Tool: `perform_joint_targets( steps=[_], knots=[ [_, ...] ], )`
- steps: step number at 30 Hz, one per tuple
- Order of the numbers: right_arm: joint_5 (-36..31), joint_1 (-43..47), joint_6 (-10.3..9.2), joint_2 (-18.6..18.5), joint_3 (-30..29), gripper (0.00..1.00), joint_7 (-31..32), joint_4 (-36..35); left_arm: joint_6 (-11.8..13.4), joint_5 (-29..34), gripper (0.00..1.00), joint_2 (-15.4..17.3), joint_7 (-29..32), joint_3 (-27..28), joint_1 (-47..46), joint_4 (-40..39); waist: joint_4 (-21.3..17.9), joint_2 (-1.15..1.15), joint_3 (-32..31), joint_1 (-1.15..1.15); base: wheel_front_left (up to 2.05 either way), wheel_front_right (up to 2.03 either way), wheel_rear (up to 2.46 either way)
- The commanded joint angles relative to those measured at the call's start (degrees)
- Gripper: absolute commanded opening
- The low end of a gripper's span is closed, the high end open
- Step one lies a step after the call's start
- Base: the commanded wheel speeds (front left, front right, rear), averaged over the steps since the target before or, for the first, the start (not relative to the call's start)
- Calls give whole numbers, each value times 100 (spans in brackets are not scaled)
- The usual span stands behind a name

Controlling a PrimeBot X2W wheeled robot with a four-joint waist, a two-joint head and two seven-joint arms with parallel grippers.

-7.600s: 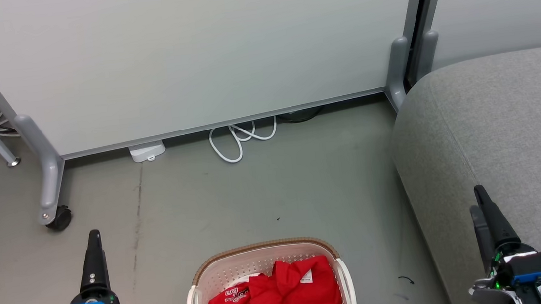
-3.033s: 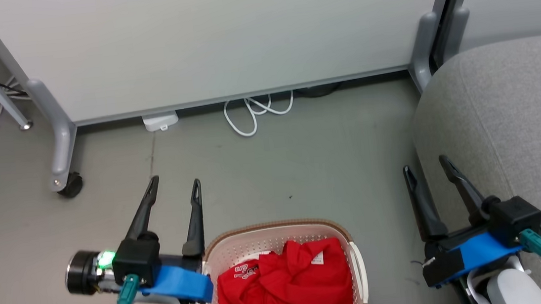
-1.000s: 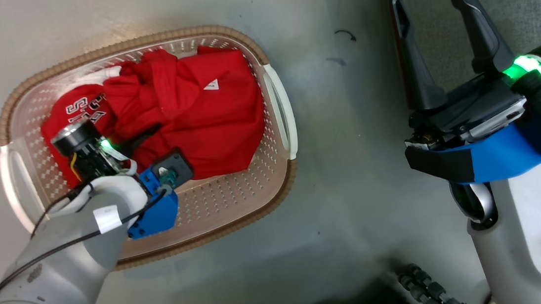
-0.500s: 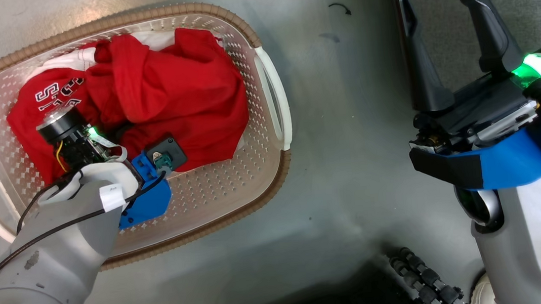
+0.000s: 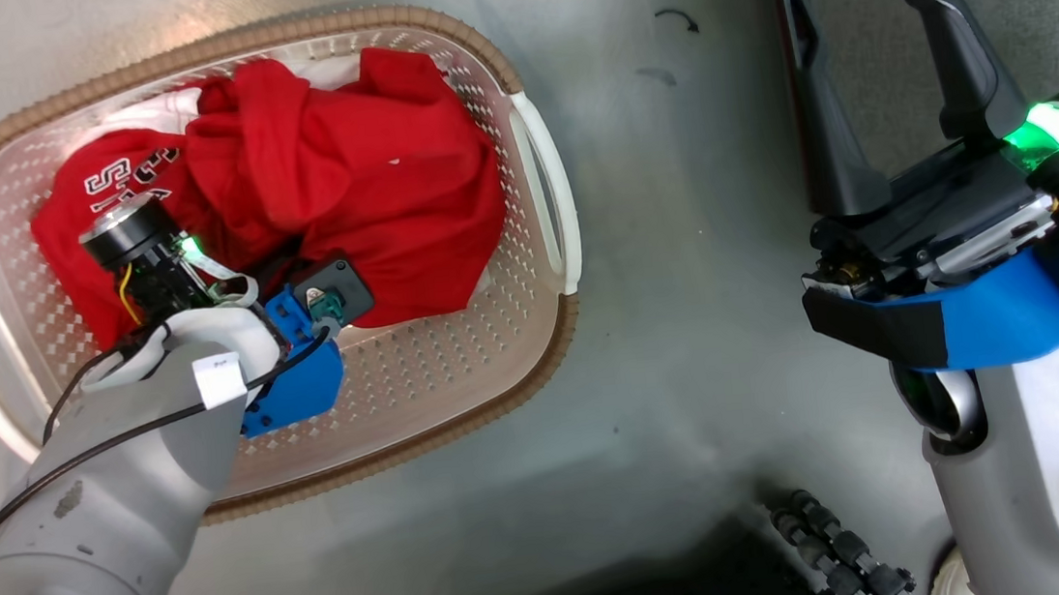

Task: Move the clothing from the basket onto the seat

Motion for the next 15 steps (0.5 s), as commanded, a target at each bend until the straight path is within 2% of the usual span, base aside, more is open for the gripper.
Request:
perform_joint_targets(
  steps=[1,8,15],
  knots=[
    [25,-57,3,-18,-17,100,-32,18,-2,-28,0,-30,-85,-17,-113,10,33,0,-76,0,0,0,0],
    [-62,-89,3,-18,-56,100,-32,105,-2,-182,0,-225,-330,-19,-59,-107,265,0,-439,0,0,0,0],
    [-133,-41,3,-20,-93,100,-32,249,28,-543,0,-292,-374,291,145,-586,516,0,-946,0,0,0,0]
  ],
)
